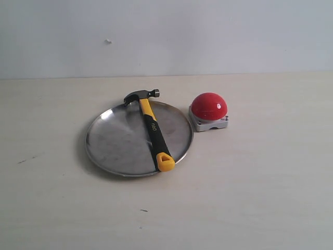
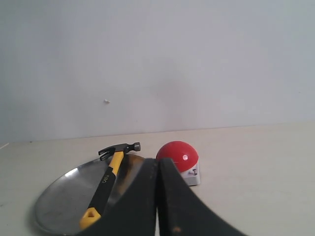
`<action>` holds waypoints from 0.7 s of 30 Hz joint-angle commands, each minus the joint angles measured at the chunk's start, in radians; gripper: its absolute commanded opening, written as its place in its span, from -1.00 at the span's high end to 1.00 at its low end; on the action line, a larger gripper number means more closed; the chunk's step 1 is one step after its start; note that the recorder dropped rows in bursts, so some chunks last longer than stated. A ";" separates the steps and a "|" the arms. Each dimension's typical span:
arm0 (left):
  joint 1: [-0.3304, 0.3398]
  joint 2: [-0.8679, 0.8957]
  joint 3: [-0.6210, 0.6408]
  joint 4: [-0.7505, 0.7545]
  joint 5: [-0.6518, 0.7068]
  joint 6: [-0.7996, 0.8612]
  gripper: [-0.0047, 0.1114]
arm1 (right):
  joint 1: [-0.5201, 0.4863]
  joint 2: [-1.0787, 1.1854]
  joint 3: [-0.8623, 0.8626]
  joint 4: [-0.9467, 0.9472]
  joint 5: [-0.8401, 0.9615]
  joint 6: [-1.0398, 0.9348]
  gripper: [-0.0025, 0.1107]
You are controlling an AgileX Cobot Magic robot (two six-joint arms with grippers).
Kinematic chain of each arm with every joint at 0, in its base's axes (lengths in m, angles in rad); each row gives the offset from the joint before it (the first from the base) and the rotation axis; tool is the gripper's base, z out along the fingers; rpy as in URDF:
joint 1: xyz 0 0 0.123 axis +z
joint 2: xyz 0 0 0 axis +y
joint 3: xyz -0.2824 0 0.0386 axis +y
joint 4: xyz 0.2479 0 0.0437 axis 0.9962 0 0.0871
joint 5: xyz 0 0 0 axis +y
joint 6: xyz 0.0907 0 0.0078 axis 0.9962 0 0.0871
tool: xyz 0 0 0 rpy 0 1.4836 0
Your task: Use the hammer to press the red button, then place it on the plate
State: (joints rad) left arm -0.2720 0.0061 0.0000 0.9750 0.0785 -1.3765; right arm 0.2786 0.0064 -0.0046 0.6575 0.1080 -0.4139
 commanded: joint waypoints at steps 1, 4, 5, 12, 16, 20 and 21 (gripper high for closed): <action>0.005 -0.006 0.000 0.051 0.014 0.036 0.92 | 0.001 -0.006 0.005 -0.003 -0.006 -0.002 0.96; 0.005 -0.006 0.000 0.088 0.014 0.038 0.92 | 0.001 -0.006 0.005 -0.003 -0.006 -0.002 0.96; 0.005 -0.006 0.000 0.100 0.014 0.040 0.92 | 0.001 -0.006 0.005 -0.003 -0.006 -0.002 0.96; 0.009 -0.006 0.000 -0.569 0.099 1.125 0.92 | 0.001 -0.006 0.005 -0.003 -0.006 -0.002 0.96; 0.013 -0.006 0.000 -0.775 0.108 1.364 0.92 | 0.001 -0.006 0.005 -0.003 -0.006 -0.002 0.96; 0.013 -0.006 0.000 -0.720 0.108 1.366 0.92 | 0.001 -0.006 0.005 -0.003 -0.006 -0.002 0.96; 0.013 -0.006 0.000 -0.720 0.108 1.366 0.92 | 0.001 -0.006 0.005 -0.003 -0.006 -0.002 0.96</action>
State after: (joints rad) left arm -0.2612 0.0061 0.0004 0.2640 0.1877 -0.0189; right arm 0.2786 0.0064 -0.0046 0.6575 0.1080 -0.4139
